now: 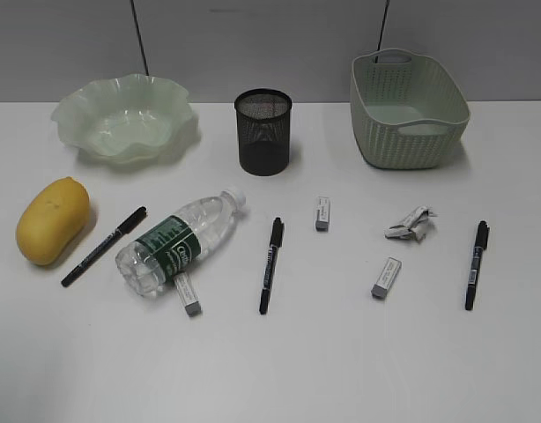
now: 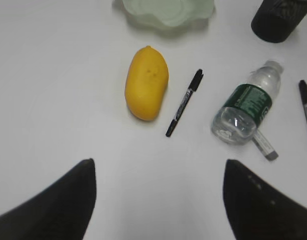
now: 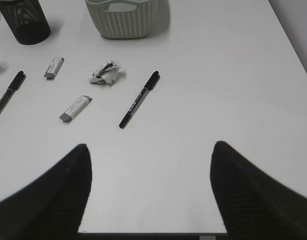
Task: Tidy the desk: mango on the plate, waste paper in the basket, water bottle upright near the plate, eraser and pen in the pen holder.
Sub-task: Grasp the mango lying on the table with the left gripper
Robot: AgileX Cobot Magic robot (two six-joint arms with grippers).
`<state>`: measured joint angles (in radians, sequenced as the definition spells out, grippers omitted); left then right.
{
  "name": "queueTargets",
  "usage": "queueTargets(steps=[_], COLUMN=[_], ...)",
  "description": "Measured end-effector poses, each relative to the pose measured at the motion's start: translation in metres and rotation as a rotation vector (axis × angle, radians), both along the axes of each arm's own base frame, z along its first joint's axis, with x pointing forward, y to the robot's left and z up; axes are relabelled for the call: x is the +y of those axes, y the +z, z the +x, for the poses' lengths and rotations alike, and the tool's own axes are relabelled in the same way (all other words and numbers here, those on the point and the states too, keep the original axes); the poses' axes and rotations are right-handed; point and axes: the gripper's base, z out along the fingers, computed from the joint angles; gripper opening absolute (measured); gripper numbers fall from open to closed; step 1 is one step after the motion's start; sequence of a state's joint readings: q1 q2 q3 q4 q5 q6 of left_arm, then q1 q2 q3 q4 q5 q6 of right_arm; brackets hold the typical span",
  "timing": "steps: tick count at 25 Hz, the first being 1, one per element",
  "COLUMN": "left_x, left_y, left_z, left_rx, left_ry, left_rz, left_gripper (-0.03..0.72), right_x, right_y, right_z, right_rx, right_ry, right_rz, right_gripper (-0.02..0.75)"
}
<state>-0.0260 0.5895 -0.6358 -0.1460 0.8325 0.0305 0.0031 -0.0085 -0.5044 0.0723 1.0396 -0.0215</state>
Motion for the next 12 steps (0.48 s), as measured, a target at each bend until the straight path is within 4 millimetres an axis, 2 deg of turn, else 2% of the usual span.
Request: queueTargets(steps=[5, 12], left_x=[-0.002, -0.006], left_y=[-0.03, -0.065], left_z=[0.064, 0.137], left_rx=[0.242, 0.431], left_ry=[0.008, -0.013], left_rz=[-0.005, 0.022], left_gripper=[0.663, 0.678], right_x=[0.0, 0.0], right_y=[0.0, 0.0], right_z=[0.0, 0.0], right_rx=[0.0, 0.0], right_ry=[0.0, 0.0], right_rz=[0.0, 0.0], right_gripper=[0.582, 0.582])
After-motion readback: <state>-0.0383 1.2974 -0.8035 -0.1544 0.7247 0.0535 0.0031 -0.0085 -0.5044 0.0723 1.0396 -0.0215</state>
